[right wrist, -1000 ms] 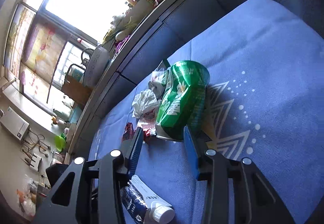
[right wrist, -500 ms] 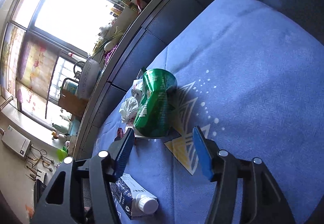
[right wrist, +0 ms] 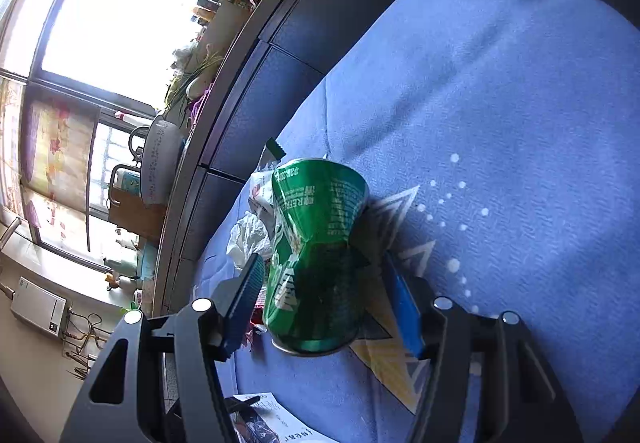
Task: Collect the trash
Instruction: 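Lift the blue carton with the left tool while the right lifts the green can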
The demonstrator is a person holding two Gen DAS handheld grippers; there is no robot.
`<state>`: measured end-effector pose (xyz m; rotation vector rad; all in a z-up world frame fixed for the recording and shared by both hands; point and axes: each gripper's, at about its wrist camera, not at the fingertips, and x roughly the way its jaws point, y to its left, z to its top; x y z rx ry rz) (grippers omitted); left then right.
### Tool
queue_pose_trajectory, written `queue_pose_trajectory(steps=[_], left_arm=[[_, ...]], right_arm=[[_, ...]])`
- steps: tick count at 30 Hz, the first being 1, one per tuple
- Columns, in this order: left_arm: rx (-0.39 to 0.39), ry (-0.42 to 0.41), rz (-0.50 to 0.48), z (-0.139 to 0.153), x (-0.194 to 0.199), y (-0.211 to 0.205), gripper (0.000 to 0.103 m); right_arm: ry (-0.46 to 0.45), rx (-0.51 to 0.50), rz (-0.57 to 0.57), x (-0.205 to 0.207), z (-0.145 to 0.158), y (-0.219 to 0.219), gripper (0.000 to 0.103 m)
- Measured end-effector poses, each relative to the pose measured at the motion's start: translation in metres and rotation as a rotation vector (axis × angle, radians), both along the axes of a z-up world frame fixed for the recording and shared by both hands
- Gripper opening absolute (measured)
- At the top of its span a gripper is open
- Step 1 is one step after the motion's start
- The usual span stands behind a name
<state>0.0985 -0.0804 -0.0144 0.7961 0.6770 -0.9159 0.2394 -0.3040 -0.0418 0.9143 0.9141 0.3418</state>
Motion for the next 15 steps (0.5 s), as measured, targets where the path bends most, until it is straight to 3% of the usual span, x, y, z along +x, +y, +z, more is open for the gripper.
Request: queue_pose_trajectory(steps=[2,4,7,15], left_arm=[[-0.021,0.019,0.027,0.003,0.002,0.005,0.073],[-0.057,0.059,0.061,0.009,0.005,0.010,0.063],[-0.114,0.121,0.109,0.015,0.004,0.022,0.055],[-0.221,0.191,0.256,0.013,-0.016,0.057,0.053]], right_arm=[[0.000,-0.007,0.002,0.002,0.000,0.004,0.060],[-0.008,-0.002,0.015,0.001,0.002,0.008,0.039],[-0.028,-0.014,0.019,-0.008,0.007,0.014,0.037],[-0.110,-0.058,-0.001,-0.080,0.028,-0.004,0.034]])
